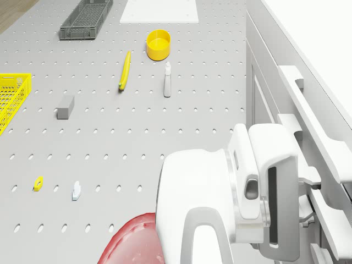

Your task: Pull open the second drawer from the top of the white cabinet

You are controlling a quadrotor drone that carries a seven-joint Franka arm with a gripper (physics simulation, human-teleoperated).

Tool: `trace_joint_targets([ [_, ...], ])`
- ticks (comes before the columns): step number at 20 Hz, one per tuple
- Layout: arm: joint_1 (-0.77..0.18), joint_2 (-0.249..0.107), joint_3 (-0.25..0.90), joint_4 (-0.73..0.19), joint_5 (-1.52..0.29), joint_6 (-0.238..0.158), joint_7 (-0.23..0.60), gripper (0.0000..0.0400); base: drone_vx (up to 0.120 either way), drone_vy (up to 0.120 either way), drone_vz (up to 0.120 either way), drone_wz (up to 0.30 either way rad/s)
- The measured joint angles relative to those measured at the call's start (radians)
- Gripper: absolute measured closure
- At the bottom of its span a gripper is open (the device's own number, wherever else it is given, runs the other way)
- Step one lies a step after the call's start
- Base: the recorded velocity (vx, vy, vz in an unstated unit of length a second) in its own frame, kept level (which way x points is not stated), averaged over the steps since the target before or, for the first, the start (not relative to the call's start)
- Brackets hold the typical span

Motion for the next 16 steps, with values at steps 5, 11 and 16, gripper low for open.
trace_joint_targets([
  [5,-0.031,-0.001,0.003,-0.006,-0.002,-0.027,-0.002,0.0260,0.000,0.000,0.000,0.000],
  [11,-0.054,-0.004,0.008,-0.005,-0.015,-0.045,0.033,0.0246,0.000,0.000,0.000,0.000],
  [16,-0.070,-0.023,0.011,0.010,-0.073,-0.056,0.131,0.0158,0.000,0.000,0.000,0.000],
])
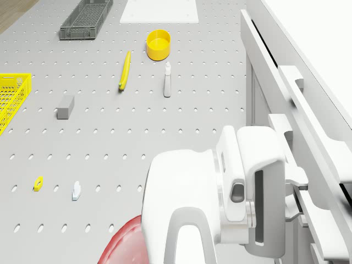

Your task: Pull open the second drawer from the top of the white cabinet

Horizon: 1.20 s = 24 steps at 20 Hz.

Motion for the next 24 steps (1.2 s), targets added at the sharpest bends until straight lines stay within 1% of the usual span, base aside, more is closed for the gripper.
trace_joint_targets([
  [1,0.012,-0.021,-0.007,0.007,-0.038,0.009,0.049,0.0100,0.000,0.000,0.000,0.000],
  [2,0.037,-0.045,-0.023,0.011,-0.075,0.024,0.097,0.0057,0.000,0.000,0.000,0.000],
  [3,0.072,-0.073,-0.045,0.012,-0.118,0.045,0.117,0.0026,0.000,0.000,0.000,0.000],
  [4,0.086,-0.077,-0.058,0.004,-0.112,0.054,0.085,0.0068,0.000,0.000,0.000,0.000],
  [6,0.092,-0.075,-0.074,-0.009,-0.091,0.054,0.028,0.0137,0.000,0.000,0.000,0.000],
  [8,0.095,-0.072,-0.086,-0.017,-0.074,0.051,-0.014,0.0186,0.000,0.000,0.000,0.000],
  [10,0.094,-0.069,-0.094,-0.023,-0.062,0.046,-0.044,0.0218,0.000,0.000,0.000,0.000],
  [11,0.092,-0.070,-0.098,-0.025,-0.059,0.041,-0.052,0.0229,0.000,0.000,0.000,0.000],
  [12,0.089,-0.074,-0.100,-0.022,-0.067,0.037,-0.016,0.0207,0.000,0.000,0.000,0.000],
  [13,0.088,-0.078,-0.105,-0.022,-0.076,0.033,-0.024,0.0211,0.000,0.000,0.000,0.000],
  [14,0.085,-0.080,-0.110,-0.025,-0.076,0.027,-0.041,0.0223,0.000,0.000,0.000,0.000],
  [16,0.080,-0.083,-0.119,-0.028,-0.078,0.017,-0.040,0.0239,0.000,0.000,0.000,0.000],
  [17,0.079,-0.087,-0.128,-0.033,-0.086,0.014,-0.072,0.0240,0.000,0.000,0.000,0.000],
  [18,0.075,-0.088,-0.133,-0.034,-0.085,0.006,-0.083,0.0254,0.000,0.000,0.000,0.000],
  [20,0.066,-0.092,-0.140,-0.034,-0.087,-0.007,-0.085,0.0272,0.000,0.000,0.000,0.000],
  [24,0.047,-0.100,-0.157,-0.033,-0.106,-0.036,-0.079,0.0274,0.000,0.000,0.000,0.000],
])
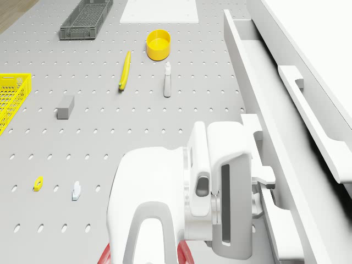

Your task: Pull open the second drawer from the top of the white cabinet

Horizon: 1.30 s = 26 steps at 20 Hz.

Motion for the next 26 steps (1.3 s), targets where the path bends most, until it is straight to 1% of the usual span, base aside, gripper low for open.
trace_joint_targets([
  [1,-0.003,-0.003,-0.005,0.000,-0.010,-0.005,-0.014,0.0266,0.000,0.000,0.000,0.000],
  [2,-0.007,0.002,-0.017,-0.011,-0.014,-0.013,-0.069,0.0213,0.000,0.000,0.000,0.000],
  [3,-0.009,-0.005,-0.022,-0.007,-0.028,-0.016,-0.017,0.0218,0.000,0.000,0.000,0.000],
  [6,-0.020,-0.015,-0.035,0.001,-0.040,-0.038,-0.004,0.0261,0.000,0.000,0.000,0.000],
  [10,-0.032,-0.025,-0.055,0.010,-0.059,-0.066,0.007,0.0286,0.000,0.000,0.000,0.000],
  [15,-0.035,-0.036,-0.075,0.018,-0.083,-0.085,0.026,0.0278,0.000,0.000,0.000,0.000],
  [17,-0.039,-0.037,-0.085,0.021,-0.089,-0.096,0.011,0.0284,0.000,0.000,0.000,0.000],
  [20,-0.041,-0.045,-0.101,0.028,-0.107,-0.111,0.035,0.0281,0.000,0.000,0.000,0.000],
  [24,-0.042,-0.058,-0.127,0.040,-0.137,-0.133,0.046,0.0277,0.000,0.000,0.000,0.000],
  [25,-0.040,-0.064,-0.131,0.045,-0.148,-0.136,0.068,0.0261,0.000,0.000,0.000,0.000],
  [26,-0.035,-0.078,-0.133,0.054,-0.172,-0.135,0.108,0.0222,0.000,0.000,0.000,0.000],
])
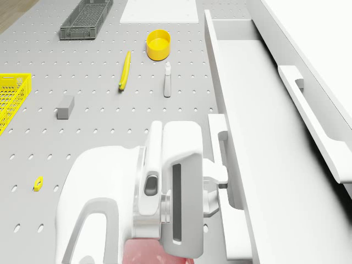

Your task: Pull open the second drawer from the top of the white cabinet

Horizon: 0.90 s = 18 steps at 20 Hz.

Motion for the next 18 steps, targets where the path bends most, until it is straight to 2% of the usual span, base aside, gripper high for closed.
trace_joint_targets([
  [1,0.015,-0.027,-0.004,0.009,-0.038,0.011,0.050,0.0176,0.000,0.000,0.000,0.000],
  [2,0.034,-0.052,-0.011,0.012,-0.071,0.026,0.073,0.0158,0.000,0.000,0.000,0.000],
  [4,0.047,-0.062,-0.027,0.006,-0.075,0.034,0.047,0.0201,0.000,0.000,0.000,0.000],
  [7,0.058,-0.076,-0.051,0.007,-0.087,0.031,0.030,0.0237,0.000,0.000,0.000,0.000],
  [15,0.075,-0.120,-0.112,0.032,-0.147,-0.001,0.030,0.0269,0.000,0.000,0.000,0.000],
  [18,0.082,-0.137,-0.132,0.045,-0.169,-0.012,0.038,0.0187,0.000,0.067,0.000,0.000],
])
